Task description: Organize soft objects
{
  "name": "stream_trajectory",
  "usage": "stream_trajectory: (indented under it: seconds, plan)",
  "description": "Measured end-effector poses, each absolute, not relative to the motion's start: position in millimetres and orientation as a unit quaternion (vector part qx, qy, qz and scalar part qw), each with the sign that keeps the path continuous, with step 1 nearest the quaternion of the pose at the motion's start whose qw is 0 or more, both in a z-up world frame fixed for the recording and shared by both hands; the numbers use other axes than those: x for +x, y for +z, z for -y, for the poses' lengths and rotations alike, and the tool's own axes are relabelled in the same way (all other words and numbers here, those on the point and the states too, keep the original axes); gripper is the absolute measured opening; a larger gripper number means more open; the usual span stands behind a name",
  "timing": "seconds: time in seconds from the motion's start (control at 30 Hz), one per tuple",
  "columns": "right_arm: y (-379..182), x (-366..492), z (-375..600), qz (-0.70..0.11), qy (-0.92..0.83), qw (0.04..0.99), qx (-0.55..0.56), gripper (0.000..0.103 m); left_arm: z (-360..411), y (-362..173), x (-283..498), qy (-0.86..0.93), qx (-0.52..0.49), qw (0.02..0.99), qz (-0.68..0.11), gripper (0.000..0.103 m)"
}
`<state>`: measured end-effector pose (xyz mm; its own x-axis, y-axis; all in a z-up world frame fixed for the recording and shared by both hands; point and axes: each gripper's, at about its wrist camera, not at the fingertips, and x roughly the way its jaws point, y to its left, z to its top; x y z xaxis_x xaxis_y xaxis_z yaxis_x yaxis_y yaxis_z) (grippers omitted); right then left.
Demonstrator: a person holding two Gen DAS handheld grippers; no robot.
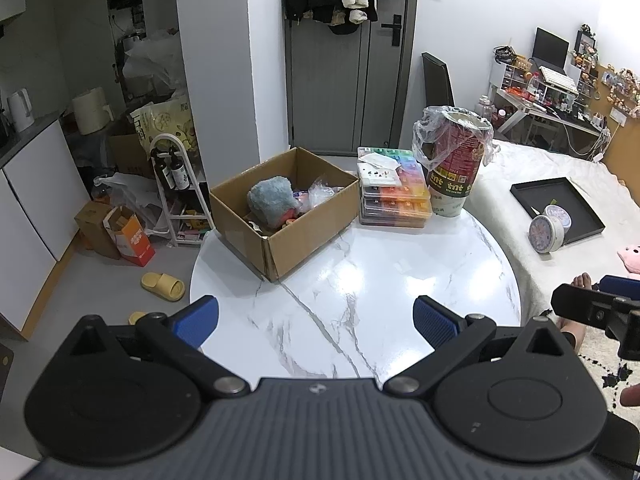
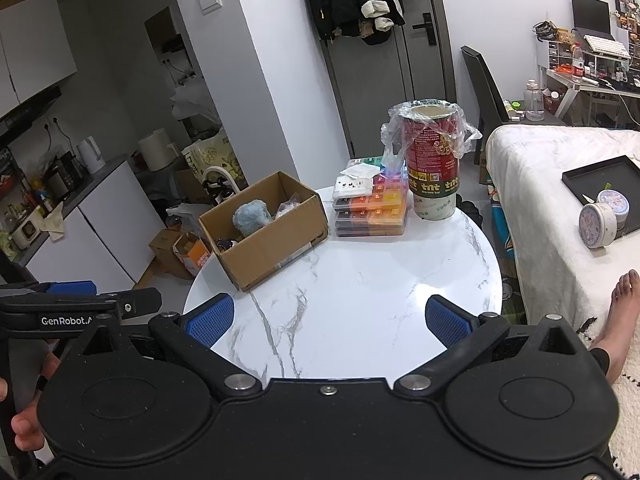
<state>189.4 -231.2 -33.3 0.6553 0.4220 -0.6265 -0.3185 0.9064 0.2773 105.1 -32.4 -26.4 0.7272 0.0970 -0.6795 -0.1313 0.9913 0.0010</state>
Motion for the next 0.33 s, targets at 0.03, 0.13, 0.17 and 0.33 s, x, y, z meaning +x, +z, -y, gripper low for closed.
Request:
stream_trajectory:
  seconds: [0.03,0.13,0.17,0.33]
  plan:
    - [-33.9,189.7,231.1,-0.362,0.204,0.907,0.071,0.103,32.6,-26.4,105.1,0.062,-0.023,0.929,-0.364,0.103]
    - [-36.2,190.5,230.7,-0.365,0.203,0.906,0.071,0.103,32.7,-26.8,105.2,0.062,-0.024,0.928,-0.366,0.103]
    - [-36.7,191.1,230.7,-0.366,0.202,0.906,0.07,0.103,32.6,-27.3,105.3,0.062,-0.024,0.928,-0.367,0.103]
    - [-37.1,192.5,232.6,-0.366,0.201,0.905,0.076,0.103,31.3,-29.7,107.7,0.061,-0.02,0.928,-0.367,0.103]
